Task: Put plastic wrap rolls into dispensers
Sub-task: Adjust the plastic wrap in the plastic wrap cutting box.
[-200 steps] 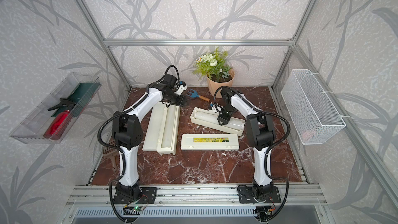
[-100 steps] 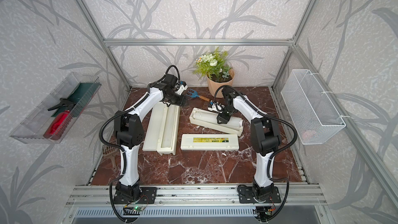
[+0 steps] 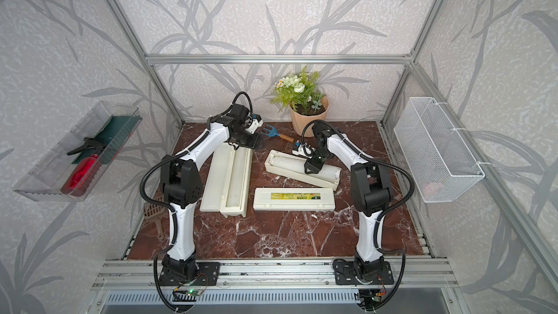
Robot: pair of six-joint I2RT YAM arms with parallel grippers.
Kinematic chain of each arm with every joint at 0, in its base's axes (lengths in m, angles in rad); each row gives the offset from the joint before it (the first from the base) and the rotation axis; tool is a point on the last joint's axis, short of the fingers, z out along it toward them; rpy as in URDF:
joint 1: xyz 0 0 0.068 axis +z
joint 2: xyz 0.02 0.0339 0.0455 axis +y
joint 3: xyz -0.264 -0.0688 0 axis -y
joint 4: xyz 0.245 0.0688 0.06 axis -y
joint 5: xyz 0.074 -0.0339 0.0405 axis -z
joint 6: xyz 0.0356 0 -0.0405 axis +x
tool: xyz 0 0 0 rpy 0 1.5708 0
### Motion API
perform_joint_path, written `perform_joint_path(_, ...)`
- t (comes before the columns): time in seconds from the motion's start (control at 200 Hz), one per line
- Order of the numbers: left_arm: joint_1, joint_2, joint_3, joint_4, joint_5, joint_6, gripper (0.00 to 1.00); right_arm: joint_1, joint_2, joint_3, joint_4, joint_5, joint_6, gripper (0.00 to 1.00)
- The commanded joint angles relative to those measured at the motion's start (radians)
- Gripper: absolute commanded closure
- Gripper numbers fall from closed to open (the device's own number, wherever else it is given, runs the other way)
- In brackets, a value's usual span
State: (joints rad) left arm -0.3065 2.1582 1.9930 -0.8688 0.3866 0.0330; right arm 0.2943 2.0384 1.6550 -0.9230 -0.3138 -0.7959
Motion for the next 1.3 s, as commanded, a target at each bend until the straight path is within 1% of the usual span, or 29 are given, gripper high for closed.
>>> perform_joint_path(0.0, -0.003, 0.021, 0.032, -0.034, 0.003, -0.001, 0.4, -0.004, 0.061, 0.074, -0.065, 0.028, 0.048, 0.55)
perform_joint_path(0.055, -0.004, 0.026, 0.035, -0.038, 0.005, -0.001, 0.4, -0.004, 0.076, 0.089, -0.072, 0.037, 0.06, 0.46)
perform_joint_path(0.09, -0.003, 0.031, 0.039, -0.043, 0.008, 0.001, 0.4, -0.004, 0.084, 0.097, -0.075, 0.036, 0.06, 0.42)
perform_joint_path(0.175, -0.005, 0.052, 0.061, -0.07, 0.011, 0.002, 0.39, -0.004, 0.105, 0.125, -0.08, 0.044, 0.064, 0.38)
perform_joint_path(0.305, -0.013, 0.081, 0.09, -0.099, 0.014, 0.007, 0.39, -0.003, 0.163, 0.204, -0.129, 0.061, 0.056, 0.37)
perform_joint_path(0.45, -0.023, 0.12, 0.129, -0.131, 0.012, 0.004, 0.39, -0.003, 0.253, 0.319, -0.234, 0.101, 0.066, 0.35)
perform_joint_path(0.68, -0.026, 0.141, 0.144, -0.134, 0.011, 0.001, 0.39, 0.005, 0.285, 0.345, -0.252, 0.136, 0.072, 0.36)
perform_joint_path(0.745, -0.025, 0.147, 0.155, -0.137, 0.01, -0.002, 0.39, 0.009, 0.286, 0.342, -0.248, 0.13, 0.071, 0.41)
perform_joint_path(0.82, -0.026, 0.152, 0.162, -0.139, 0.011, -0.004, 0.39, 0.008, 0.265, 0.332, -0.222, 0.102, 0.084, 0.54)
perform_joint_path(0.885, -0.025, 0.152, 0.163, -0.139, 0.007, -0.007, 0.39, 0.009, 0.226, 0.307, -0.177, 0.084, 0.088, 0.61)
perform_joint_path(0.93, -0.025, 0.152, 0.164, -0.137, -0.001, -0.008, 0.39, 0.008, 0.19, 0.283, -0.145, 0.063, 0.079, 0.68)
perform_joint_path(0.98, -0.023, 0.147, 0.164, -0.135, -0.007, -0.011, 0.39, 0.008, 0.154, 0.257, -0.111, 0.055, 0.072, 0.7)
perform_joint_path(1.02, -0.021, 0.142, 0.163, -0.132, -0.005, -0.017, 0.39, 0.008, 0.133, 0.245, -0.095, 0.051, 0.067, 0.74)
perform_joint_path(1.18, -0.005, 0.118, 0.162, -0.106, 0.008, -0.04, 0.39, 0.001, 0.076, 0.233, -0.081, 0.056, 0.065, 0.76)
perform_joint_path(1.295, 0.0, 0.104, 0.165, -0.098, 0.011, -0.042, 0.39, 0.0, 0.061, 0.232, -0.079, 0.053, 0.067, 0.79)
